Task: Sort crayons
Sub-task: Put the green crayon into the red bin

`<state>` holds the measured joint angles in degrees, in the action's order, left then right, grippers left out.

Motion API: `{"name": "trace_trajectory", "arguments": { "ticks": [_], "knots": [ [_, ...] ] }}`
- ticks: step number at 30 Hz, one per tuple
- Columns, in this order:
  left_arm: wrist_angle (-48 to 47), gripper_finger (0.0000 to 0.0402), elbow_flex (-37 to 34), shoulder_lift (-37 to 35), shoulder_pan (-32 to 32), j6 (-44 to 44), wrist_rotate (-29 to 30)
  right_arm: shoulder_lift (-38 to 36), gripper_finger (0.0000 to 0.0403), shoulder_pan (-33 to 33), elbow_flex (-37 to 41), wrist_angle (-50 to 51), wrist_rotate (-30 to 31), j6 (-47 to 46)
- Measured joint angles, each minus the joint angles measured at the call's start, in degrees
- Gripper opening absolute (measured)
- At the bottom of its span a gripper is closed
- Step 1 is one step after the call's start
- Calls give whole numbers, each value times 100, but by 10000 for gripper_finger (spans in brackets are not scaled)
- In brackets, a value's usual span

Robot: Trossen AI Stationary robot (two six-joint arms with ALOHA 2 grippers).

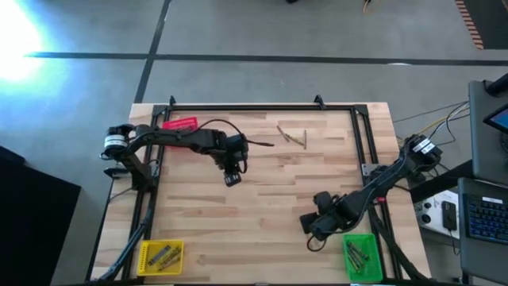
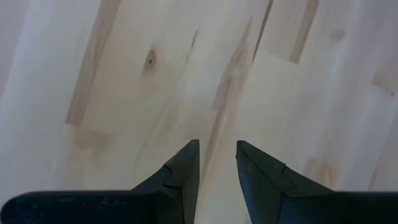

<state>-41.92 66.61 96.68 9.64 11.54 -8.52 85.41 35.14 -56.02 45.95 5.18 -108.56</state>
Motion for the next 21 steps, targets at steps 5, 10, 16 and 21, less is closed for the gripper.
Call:
{"name": "trace_trajectory", "arguments": {
  "ticks": [5,10,16,21],
  "knots": [
    [-36,88,0,-10,-36,53,-2,0,142,13,516,-1130,-570,-161],
    [-63,88,-2,-99,-57,147,-1,0,123,7,774,-1737,-537,-249],
    [-87,88,-2,-190,-126,148,-4,102,110,7,811,-1765,-521,-197],
    [-106,88,-9,-190,-140,226,28,691,107,2,698,-1844,-730,61]
  ]
}}
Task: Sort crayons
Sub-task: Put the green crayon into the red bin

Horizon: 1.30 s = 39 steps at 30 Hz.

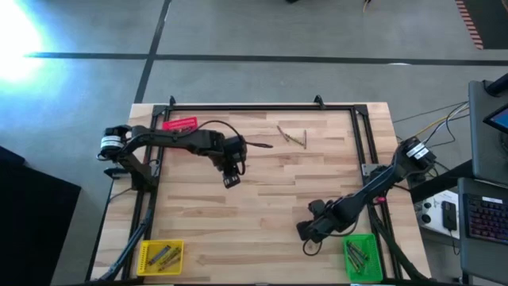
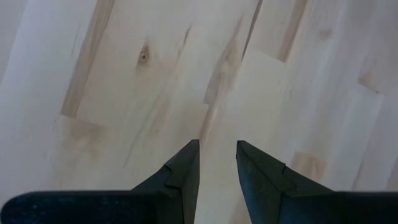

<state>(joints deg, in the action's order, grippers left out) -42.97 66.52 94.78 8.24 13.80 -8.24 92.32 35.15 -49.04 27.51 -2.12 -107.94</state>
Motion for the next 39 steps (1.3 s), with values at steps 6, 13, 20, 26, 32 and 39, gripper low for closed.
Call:
{"name": "trace_trajectory", "arguments": {
  "ticks": [6,13,20,26,32,39],
  "knots": [
    [-52,88,-85,-7,-153,191,8,738,103,-12,-460,398,-154,294],
    [-30,88,-98,-24,-379,292,8,828,39,-168,-1040,1376,-190,1024],
    [557,88,-105,-667,-477,324,83,205,10,-430,-1031,1514,1347,1300],
    [1729,88,-572,-1636,-460,-8,542,-511,9,-673,-804,789,2320,2201],
    [4660,96,-1998,-2613,-471,439,-469,-761,9,-1191,-610,-1273,2740,3819],
    [6761,141,-3408,-2982,-487,1695,-508,-695,9,-1850,-671,-3582,2725,5309]
  ]
}}
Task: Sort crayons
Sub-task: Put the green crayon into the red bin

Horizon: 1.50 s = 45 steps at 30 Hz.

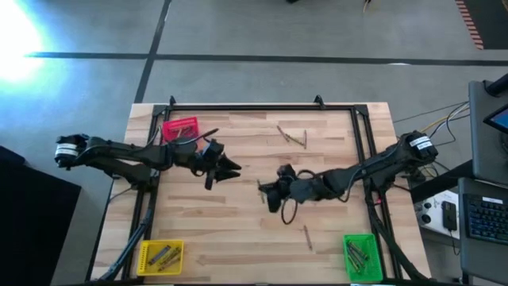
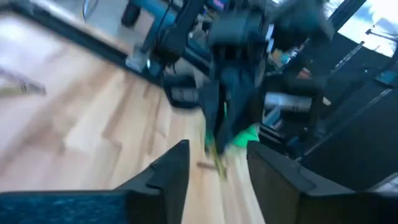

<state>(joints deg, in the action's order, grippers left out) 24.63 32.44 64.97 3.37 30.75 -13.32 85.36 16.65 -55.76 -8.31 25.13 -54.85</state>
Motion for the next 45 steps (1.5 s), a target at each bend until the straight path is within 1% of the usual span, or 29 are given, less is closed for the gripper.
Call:
{"name": "trace_trajectory", "arguments": {
  "ticks": [2,5,8,10,14,17,25,27,30,39,41,43,45],
  "knots": [
    [100,158,-162,-19,-21,188,-77,-8,9,-121,-130,-56,9,262],
    [148,182,-205,-21,-74,302,-81,-28,9,-271,-318,-72,12,745],
    [133,195,-116,78,-117,307,-95,12,9,-438,-499,-56,-304,1078],
    [174,196,9,179,-124,297,-96,75,9,-564,-611,-56,-415,1166],
    [157,194,192,335,-132,292,-100,107,9,-777,-869,-29,-424,1237],
    [148,192,332,402,-132,274,-119,103,9,-891,-1088,-72,-540,1473],
    [107,188,689,616,-132,-104,-86,107,9,-933,-1348,10,-621,1784],
    [35,177,729,664,-132,-175,-87,107,9,-932,-1341,64,-624,1784],
    [31,146,814,726,-132,-284,-87,107,9,-932,-1337,98,-628,1729],
    [-163,15,837,726,-119,-445,-261,107,9,-921,-1339,181,-702,1548],
    [-194,8,822,726,-121,-404,-269,107,9,-919,-1339,232,-748,1453],
    [-271,12,814,726,-121,-359,-262,107,11,-921,-1339,318,-756,1231],
    [-540,12,814,688,-121,-343,-148,108,21,-926,-1336,424,-743,1213]
  ]
}}
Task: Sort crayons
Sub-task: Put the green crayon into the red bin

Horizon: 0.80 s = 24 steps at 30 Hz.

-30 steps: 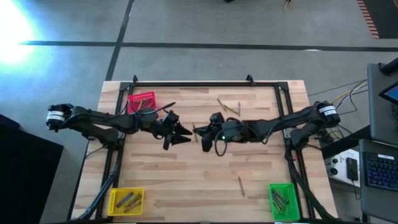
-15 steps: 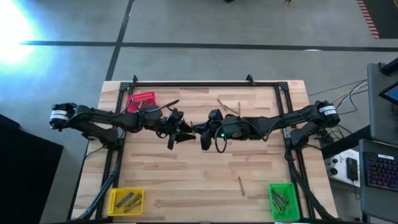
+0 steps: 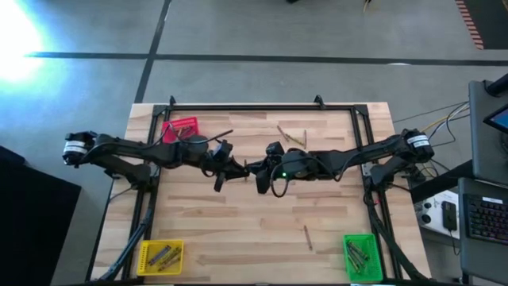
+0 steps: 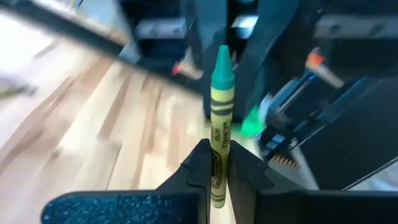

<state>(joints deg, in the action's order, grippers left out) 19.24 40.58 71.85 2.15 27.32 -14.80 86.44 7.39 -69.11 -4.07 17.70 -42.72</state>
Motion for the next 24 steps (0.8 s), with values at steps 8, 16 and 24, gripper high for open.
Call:
{"name": "trace_trajectory", "arguments": {
  "ticks": [8,16,24],
  "knots": [
    [-2849,10,-6,-642,461,-316,1067,-29,78,-23,6,702,984,-601],
    [-4164,15,-37,-1336,2092,110,2503,11,101,-124,6,1283,945,-997],
    [-4230,16,-248,-1220,4254,1262,2172,25,91,-284,6,1286,935,-1187]
  ]
}}
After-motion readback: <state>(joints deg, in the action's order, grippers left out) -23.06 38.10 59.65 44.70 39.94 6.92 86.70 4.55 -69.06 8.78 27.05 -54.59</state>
